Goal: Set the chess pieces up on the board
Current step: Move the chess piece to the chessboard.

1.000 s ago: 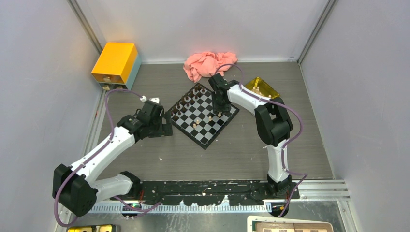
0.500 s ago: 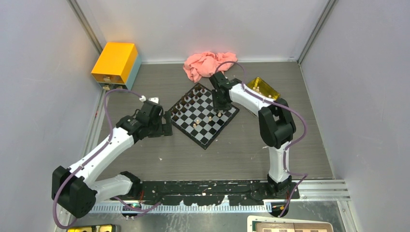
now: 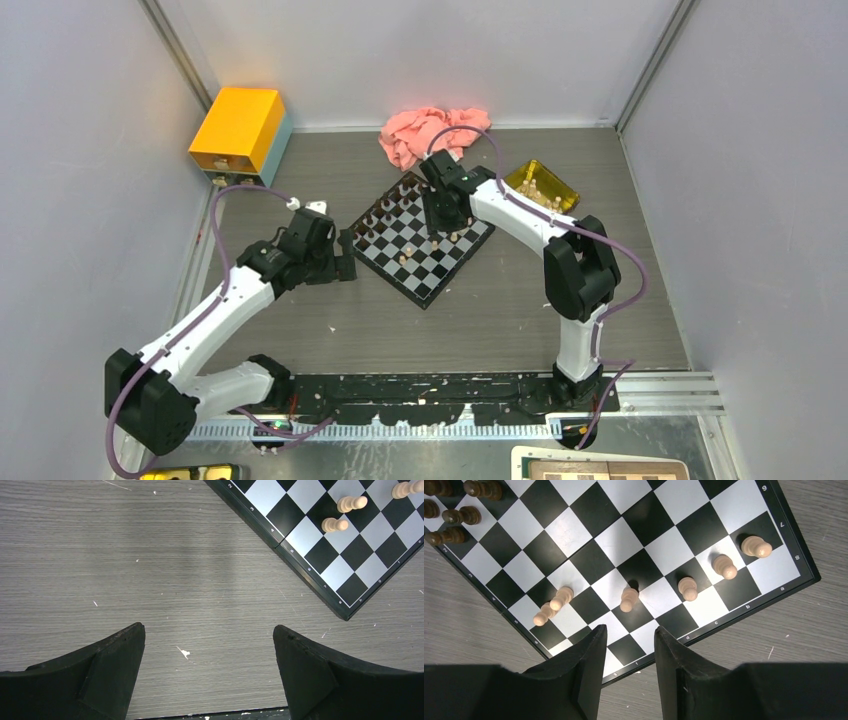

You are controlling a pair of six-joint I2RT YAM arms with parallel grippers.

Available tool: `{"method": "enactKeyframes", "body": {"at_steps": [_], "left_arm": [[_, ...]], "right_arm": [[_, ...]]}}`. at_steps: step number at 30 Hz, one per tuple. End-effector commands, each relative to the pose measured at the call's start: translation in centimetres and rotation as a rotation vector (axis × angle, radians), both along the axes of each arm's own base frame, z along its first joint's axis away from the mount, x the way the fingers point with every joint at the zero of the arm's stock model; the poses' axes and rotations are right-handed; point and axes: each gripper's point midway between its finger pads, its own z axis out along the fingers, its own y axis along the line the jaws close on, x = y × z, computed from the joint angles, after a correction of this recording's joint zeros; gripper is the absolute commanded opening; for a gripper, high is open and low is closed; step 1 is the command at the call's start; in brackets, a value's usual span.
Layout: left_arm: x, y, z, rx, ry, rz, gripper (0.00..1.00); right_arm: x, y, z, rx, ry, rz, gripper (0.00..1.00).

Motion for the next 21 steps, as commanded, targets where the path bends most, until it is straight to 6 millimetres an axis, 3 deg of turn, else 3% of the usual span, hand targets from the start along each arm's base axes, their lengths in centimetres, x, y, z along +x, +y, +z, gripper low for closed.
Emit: {"method": "enactKeyframes", "body": {"at_steps": [1, 21], "left_arm": [[0.4, -0.3, 1.3, -0.045, -0.047, 0.009, 1.00], [0.5, -0.3, 1.2, -0.039, -0.043, 0.009, 1.00]], "right_arm": [[0.0, 1.1, 0.7, 0.038, -0.009, 0.037, 0.46], [0.6, 2.2, -2.3, 0.010, 0.044, 0.073, 0.46]]}}
